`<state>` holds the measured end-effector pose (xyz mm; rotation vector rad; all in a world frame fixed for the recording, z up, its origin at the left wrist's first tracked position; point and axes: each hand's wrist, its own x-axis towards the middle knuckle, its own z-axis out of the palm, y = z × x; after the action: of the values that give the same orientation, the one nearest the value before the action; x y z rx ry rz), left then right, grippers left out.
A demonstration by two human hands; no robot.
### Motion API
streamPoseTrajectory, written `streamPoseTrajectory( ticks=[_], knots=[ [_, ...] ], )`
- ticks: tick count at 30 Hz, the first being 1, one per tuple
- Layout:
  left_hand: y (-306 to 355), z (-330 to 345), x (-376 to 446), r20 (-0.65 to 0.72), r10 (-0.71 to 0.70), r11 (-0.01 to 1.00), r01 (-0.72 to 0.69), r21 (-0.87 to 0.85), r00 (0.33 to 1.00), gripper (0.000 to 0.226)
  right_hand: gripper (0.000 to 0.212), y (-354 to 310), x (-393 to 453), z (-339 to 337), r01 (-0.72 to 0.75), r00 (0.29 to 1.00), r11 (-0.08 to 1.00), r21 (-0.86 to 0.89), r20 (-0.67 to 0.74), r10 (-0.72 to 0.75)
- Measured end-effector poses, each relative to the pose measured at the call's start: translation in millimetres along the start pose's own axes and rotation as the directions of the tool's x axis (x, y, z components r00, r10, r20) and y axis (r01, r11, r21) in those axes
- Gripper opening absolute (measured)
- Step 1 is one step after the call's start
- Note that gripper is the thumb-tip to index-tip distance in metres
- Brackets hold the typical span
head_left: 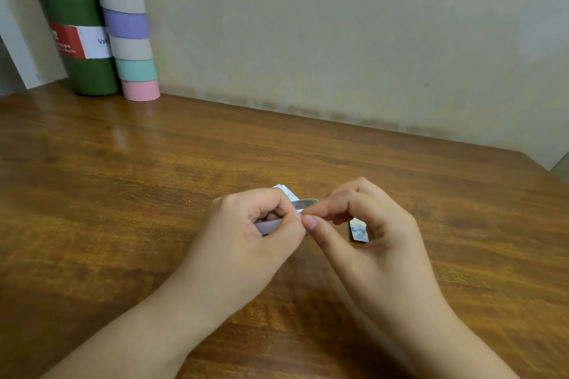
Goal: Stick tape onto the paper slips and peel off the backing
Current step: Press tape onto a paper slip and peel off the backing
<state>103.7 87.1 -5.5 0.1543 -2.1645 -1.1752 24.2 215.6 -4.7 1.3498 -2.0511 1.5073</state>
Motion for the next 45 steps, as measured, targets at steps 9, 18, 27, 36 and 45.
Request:
streamPoseTrajectory(
  ticks=[9, 18, 27, 36, 45],
  knots=[
    [0.1, -1.6, 1.4, -0.014, 0.002, 0.999, -0.003, -0.052, 1.000, 0.027, 0.008, -2.4, -3.3, 7.7, 0.065, 0.995, 0.993, -0.094, -0.064, -0.071],
    [3.2, -1.3, 2.1, 0.055, -0.065, 0.953, 0.079, -0.293, 0.996, 0.018, 0.009, -5.0, -0.6, 3.7, 0.085, 0.996, 0.996, -0.007, 0.016, -0.085],
    [-4.5, -10.8, 13.4, -0.021, -0.240, 0.891, 0.212, -0.401, 0.971, 0.022, 0.009, -0.8, 4.1, -17.5, -0.011, 0.982, 0.996, 0.086, 0.191, -0.006],
    [-4.6, -14.1, 13.7, -0.052, -0.317, 0.875, 0.271, -0.401, 0.947, 0.025, 0.020, -0.9, 7.4, -17.2, -0.327, 0.944, 0.856, 0.401, 0.107, 0.311],
    [-21.3, -16.4, 17.9, -0.287, -0.373, 0.928, 0.351, -0.124, 0.883, 0.028, 0.024, -2.3, 5.9, -12.4, -0.398, 0.916, 0.829, 0.394, 0.131, 0.378]
  ],
)
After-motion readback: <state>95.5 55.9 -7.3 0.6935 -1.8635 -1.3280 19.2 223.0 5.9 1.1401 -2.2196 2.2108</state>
